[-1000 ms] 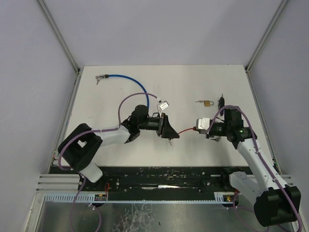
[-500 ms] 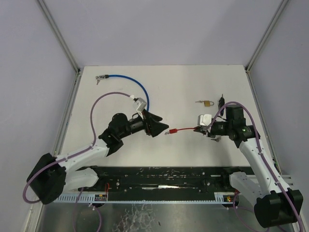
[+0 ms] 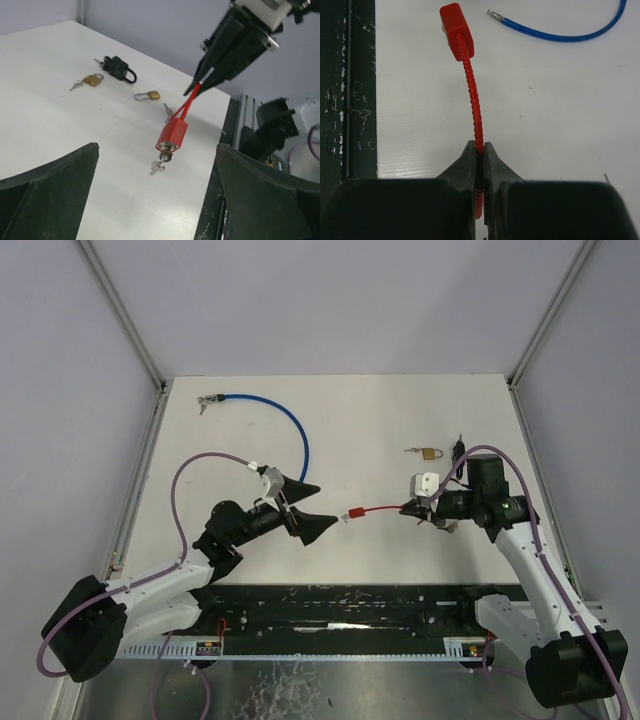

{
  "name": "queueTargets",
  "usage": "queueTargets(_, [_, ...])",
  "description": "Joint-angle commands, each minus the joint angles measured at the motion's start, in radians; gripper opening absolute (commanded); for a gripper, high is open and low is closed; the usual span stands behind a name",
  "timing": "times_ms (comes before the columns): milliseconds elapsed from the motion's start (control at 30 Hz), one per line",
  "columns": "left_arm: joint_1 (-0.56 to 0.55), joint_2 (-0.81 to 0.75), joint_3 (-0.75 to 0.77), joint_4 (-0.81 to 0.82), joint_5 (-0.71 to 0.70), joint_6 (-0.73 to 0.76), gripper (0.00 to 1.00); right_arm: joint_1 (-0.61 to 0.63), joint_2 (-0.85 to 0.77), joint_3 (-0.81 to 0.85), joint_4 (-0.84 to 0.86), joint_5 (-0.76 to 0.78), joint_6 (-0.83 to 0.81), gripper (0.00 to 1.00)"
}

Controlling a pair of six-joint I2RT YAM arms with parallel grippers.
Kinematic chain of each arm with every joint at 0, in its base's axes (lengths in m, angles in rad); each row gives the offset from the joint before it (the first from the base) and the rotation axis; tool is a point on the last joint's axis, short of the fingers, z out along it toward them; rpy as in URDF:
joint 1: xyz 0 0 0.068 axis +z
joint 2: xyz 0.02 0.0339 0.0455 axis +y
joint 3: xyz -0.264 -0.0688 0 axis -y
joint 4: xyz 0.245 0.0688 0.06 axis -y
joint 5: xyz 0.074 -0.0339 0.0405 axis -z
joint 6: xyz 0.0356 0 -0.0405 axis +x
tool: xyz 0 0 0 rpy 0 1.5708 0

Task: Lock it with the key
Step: Pick up the lock from the center of the board.

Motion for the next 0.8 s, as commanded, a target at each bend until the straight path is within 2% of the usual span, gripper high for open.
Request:
queueTargets(0, [-0.011, 0.066, 0.006, 0.131, 0.173, 0.140, 1.00, 0.006, 0.007, 0.055, -0.021, -0.071, 0.013, 0.00])
queueTargets(200, [-0.075, 0.137, 0.061, 0.002, 0.037, 0.384, 0.99, 0.006, 0.020, 0.058, -0.040, -0.084, 0.004, 0.00])
queueTargets(367, [-0.152, 0.203, 0.124, -0.079, -0.056, 0.517, 0.93, 0.005, 0.032, 0.062, -0.050, -0.087, 0.000, 0.00])
queueTargets(467, [-0.211, 0.257, 0.159, -0.098, -0.126, 0.583, 0.84, 0.005, 0.034, 0.064, -0.057, -0.090, -0.006, 0.00])
queueTargets(633, [-0.240, 0.324, 0.240, -0.178, -0.212, 0.605, 0.55, 0.006, 0.034, 0.063, -0.058, -0.093, -0.010, 0.00])
queueTargets(767, [-0.240, 0.344, 0.280, -0.240, -0.201, 0.621, 0.45, 0.005, 0.034, 0.062, -0.060, -0.094, -0.012, 0.00])
